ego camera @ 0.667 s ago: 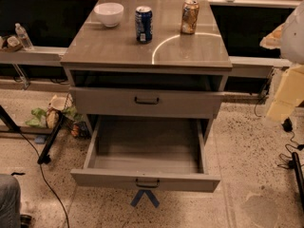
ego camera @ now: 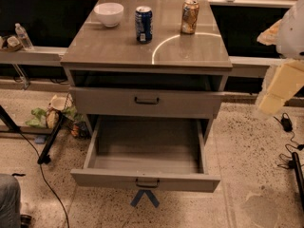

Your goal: Place pepsi can into middle drawer

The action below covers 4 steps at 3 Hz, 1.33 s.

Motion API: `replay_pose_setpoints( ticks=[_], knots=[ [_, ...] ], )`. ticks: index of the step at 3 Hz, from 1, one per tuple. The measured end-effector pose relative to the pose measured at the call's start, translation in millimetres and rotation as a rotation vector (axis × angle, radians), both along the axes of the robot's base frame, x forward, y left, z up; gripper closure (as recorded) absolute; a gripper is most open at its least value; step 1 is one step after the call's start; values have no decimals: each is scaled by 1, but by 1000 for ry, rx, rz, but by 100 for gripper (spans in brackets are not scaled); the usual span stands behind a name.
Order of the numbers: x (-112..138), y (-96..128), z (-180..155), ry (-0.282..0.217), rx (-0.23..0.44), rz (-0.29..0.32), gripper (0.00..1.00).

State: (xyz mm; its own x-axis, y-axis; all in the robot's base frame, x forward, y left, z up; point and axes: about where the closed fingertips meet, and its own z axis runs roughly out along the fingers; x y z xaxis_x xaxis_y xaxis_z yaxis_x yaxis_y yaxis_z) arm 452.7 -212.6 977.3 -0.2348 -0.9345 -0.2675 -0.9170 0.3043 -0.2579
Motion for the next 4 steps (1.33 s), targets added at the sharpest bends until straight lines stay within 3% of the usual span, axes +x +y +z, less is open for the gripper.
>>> replay_pose_setpoints(
  ticks=[1,2,4],
  knots=[
    [37,13,2,-60,130,-41,0],
    [90,28,3,-139,319,-89,0],
    [170,62,-16,-240,579,-254,0]
  ],
)
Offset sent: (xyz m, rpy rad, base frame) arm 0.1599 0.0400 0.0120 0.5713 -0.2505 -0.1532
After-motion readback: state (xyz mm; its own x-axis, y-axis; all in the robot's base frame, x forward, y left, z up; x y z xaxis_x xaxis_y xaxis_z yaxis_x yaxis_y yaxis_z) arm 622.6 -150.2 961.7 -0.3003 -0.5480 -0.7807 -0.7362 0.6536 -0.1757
